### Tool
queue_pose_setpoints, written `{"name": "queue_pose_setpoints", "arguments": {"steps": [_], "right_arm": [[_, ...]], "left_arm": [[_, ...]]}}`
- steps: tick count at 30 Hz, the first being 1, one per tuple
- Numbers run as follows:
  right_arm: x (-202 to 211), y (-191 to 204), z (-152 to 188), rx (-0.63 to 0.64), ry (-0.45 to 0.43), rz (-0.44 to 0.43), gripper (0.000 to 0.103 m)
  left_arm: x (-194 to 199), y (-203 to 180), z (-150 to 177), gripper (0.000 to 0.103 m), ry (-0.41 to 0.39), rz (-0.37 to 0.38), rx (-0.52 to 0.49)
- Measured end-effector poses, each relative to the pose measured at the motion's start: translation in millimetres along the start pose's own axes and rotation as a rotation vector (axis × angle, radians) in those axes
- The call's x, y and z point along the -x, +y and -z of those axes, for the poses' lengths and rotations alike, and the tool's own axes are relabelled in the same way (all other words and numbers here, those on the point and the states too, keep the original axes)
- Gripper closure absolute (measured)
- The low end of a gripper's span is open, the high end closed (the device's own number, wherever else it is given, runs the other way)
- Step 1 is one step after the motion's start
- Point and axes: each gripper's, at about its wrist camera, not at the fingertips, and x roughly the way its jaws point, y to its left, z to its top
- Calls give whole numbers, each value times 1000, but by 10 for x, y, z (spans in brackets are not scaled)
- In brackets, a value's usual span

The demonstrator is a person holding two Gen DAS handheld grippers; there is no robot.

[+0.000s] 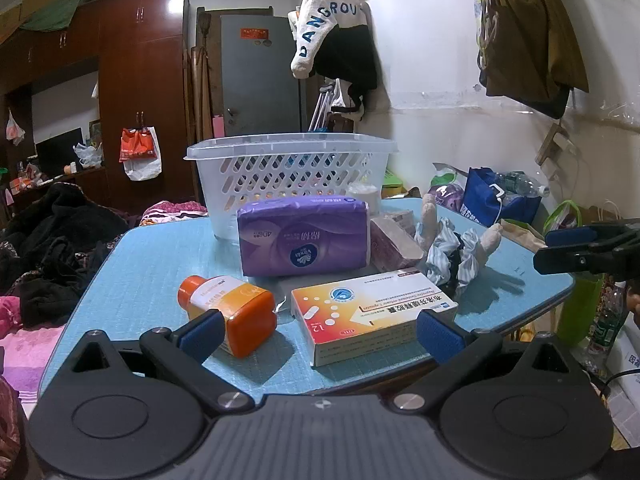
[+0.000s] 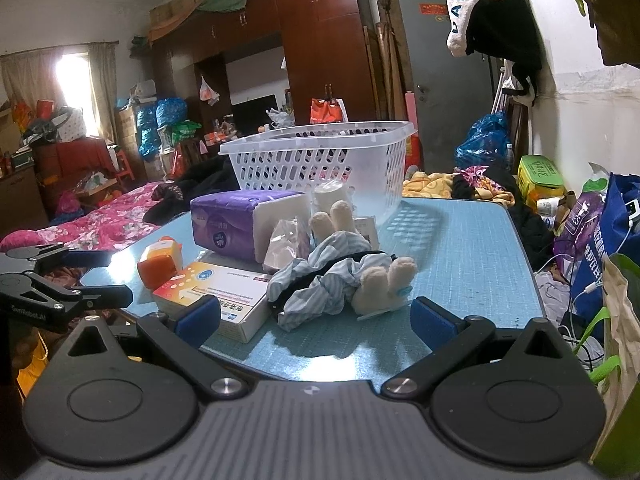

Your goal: Organize objects

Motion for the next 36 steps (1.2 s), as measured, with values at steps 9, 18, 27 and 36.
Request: {"name": "queue_pose_setpoints", "arguments": {"steps": [9,18,27,36], "right_arm": [[-6,-10,4,-3,1,-3,0],[-10,-10,6,-1,1,-3,0],[-13,-11,7,-2,2,-4,0],[-20,13,27,11,7,-17,0]], "left_arm": [[-12,-7,-3,0,5,1,-4],[-11,-10,-7,0,7,-1,-4],[-4,-5,-21,0,9,-2,-4],[-11,11,-25,0,7,-4,0]]}}
